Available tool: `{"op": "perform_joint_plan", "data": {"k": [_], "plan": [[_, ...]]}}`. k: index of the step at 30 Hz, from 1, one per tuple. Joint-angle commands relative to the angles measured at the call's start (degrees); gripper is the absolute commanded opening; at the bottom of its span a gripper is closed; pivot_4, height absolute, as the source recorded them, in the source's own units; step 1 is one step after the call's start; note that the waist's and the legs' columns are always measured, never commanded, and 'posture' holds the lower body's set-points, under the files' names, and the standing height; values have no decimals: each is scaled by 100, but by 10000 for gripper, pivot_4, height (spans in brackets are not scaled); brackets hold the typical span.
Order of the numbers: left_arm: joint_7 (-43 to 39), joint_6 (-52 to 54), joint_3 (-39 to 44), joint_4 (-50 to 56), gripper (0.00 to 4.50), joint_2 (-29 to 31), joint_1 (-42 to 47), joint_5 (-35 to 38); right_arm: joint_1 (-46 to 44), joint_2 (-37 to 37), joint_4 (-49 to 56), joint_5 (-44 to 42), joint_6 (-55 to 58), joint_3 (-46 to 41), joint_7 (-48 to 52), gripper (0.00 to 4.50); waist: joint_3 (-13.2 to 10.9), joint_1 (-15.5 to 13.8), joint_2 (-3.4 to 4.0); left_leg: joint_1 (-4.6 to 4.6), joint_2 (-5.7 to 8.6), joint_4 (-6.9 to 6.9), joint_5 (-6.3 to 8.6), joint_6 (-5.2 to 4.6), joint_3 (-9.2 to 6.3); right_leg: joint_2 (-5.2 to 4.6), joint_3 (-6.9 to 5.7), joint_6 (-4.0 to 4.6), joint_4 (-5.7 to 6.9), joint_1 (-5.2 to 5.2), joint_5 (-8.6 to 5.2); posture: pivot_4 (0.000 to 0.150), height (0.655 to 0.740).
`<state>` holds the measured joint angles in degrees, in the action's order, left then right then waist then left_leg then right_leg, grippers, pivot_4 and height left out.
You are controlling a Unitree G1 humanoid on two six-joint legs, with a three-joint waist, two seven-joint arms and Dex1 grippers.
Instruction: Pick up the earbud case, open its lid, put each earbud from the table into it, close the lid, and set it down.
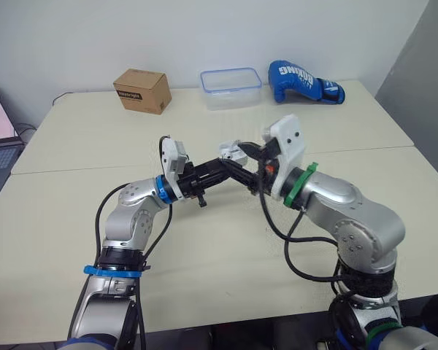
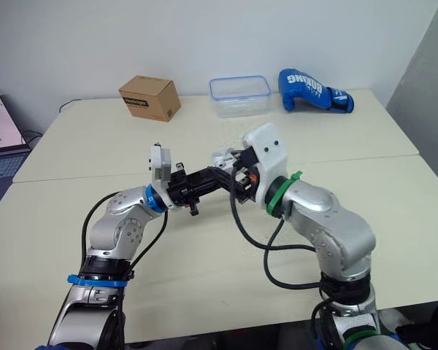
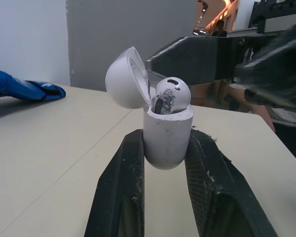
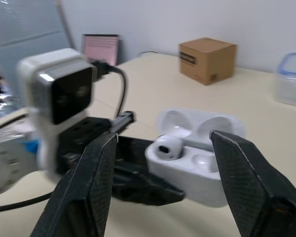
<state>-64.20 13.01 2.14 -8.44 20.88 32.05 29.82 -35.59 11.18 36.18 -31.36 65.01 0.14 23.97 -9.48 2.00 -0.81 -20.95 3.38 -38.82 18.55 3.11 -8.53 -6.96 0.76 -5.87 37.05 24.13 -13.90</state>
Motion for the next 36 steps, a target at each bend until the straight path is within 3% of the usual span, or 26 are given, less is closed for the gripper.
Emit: {"op": "perform_joint_plan", "data": {"k": [1,5,9,14,18,23,36], "plan": [[-310,87,162,156,8063,245,-86,242,-174,524,272,-952,160,-654,678,30930,0,-2,0,0,0,0,0,0,0,0,0,0,0,-1,0,1500,7307],[-682,286,228,7,8063,474,-141,442,-447,1644,-156,-1481,420,-844,1377,30930,-1,-9,1,1,0,1,1,-2,0,0,-3,0,-1,-5,0,1500,7307],[-1089,520,282,-200,8063,732,-112,599,-749,2823,-1075,-785,72,-47,1837,30930,-1,-6,-1,1,-2,-1,2,-4,6,2,-4,0,-4,-7,0,1500,7307],[-1380,794,318,-91,8063,995,-153,739,-995,3266,-2197,110,-828,879,2299,30930,-2,4,-2,2,-3,2,1,-4,13,2,0,-1,-4,-4,-1,1500,7307],[-1469,946,355,138,8063,1168,-262,821,-1213,3260,-3047,886,-1417,1631,2569,30930,-3,11,-3,0,-3,2,1,-3,15,0,0,-1,-8,-3,-1,1500,7307],[-1362,1162,417,533,8063,1223,-396,965,-1532,2755,-4049,1680,-1751,2301,2500,30930,-3,23,-3,0,-5,1,0,-2,11,0,0,-1,-5,-1,0,1500,7307],[-1050,1422,514,1162,8063,1255,-701,1124,-1712,1925,-5346,2742,-2333,2540,2512,30930,-3,35,-2,-4,-2,2,0,0,9,-2,0,0,-7,3,0,1500,7307]]}}
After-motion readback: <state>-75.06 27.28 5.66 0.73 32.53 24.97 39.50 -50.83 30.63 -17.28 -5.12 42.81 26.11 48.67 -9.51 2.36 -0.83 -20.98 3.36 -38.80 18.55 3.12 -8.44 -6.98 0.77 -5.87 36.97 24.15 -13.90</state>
